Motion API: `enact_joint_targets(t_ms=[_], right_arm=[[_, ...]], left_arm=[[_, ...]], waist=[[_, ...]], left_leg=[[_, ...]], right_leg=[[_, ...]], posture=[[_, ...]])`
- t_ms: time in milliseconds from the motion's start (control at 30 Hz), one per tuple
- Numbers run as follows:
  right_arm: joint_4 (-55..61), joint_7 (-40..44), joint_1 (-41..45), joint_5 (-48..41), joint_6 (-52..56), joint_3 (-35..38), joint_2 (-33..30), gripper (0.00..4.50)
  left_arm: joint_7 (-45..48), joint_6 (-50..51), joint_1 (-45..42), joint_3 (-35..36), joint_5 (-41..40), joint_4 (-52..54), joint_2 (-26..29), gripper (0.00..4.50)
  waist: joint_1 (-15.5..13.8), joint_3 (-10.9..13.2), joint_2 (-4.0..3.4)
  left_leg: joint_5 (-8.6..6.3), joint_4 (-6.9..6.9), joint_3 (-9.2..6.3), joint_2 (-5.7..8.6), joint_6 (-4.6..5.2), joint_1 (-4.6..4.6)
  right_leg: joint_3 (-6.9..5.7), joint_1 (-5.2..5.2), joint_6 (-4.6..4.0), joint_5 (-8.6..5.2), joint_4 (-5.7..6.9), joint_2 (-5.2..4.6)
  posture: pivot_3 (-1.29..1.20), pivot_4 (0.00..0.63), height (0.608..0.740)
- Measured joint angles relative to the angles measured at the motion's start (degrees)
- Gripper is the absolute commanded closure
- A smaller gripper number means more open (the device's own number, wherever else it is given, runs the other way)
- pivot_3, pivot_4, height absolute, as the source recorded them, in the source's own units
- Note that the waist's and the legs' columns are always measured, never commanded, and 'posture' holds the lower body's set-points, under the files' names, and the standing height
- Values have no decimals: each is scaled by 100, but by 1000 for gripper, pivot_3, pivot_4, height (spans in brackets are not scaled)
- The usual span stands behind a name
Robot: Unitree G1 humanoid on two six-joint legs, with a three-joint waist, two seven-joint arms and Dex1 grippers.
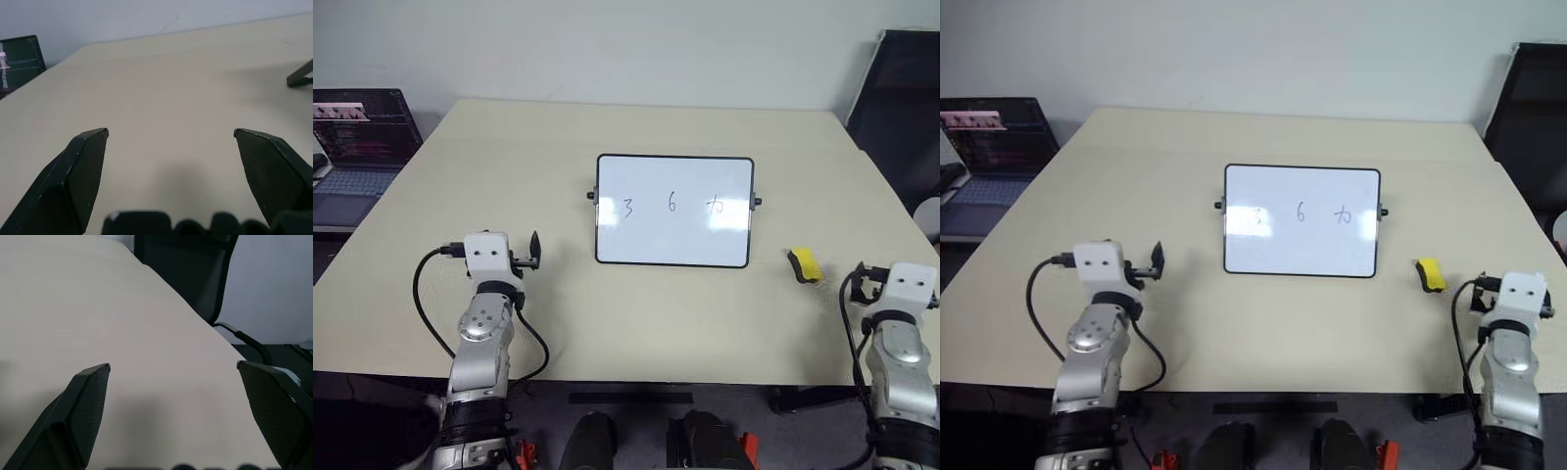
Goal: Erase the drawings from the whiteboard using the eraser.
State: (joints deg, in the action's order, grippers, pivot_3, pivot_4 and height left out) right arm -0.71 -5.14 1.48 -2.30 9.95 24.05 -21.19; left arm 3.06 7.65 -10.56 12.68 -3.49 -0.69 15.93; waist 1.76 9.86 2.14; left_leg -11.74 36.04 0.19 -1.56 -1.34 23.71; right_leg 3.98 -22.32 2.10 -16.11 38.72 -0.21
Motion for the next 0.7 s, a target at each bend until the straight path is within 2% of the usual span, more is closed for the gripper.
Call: enact_joint_targets(t_ms=[333,533,600,700], right_arm=[[277,43,-160,-87,216,108,-21,18],[281,88,135,-117,242,178,-167,18],[292,275,167,-154,337,163,-281,18],[592,513,231,-218,543,101,-367,18]], left_arm=[[49,-15,7,-124,10,-1,-87,0],[209,-58,-438,-91,5,-371,162,0],[655,-237,-682,-255,5,-433,430,0],[1296,-301,-1188,-506,-250,-317,483,0]], waist=[[15,0,-1],[4,0,0],[5,2,-1],[-18,1,-1]], left_leg=[[1,1,6,-5,1,-15],[1,1,12,-5,1,-14],[1,1,14,-2,1,-6],[1,3,14,3,1,-1]], right_leg=[[13,2,24,-15,2,5],[7,3,23,-16,2,9],[7,0,23,-15,0,8],[4,2,24,-14,-5,3]], posture=[[0,150,740],[0,150,740],[0,150,740],[0,150,740]])
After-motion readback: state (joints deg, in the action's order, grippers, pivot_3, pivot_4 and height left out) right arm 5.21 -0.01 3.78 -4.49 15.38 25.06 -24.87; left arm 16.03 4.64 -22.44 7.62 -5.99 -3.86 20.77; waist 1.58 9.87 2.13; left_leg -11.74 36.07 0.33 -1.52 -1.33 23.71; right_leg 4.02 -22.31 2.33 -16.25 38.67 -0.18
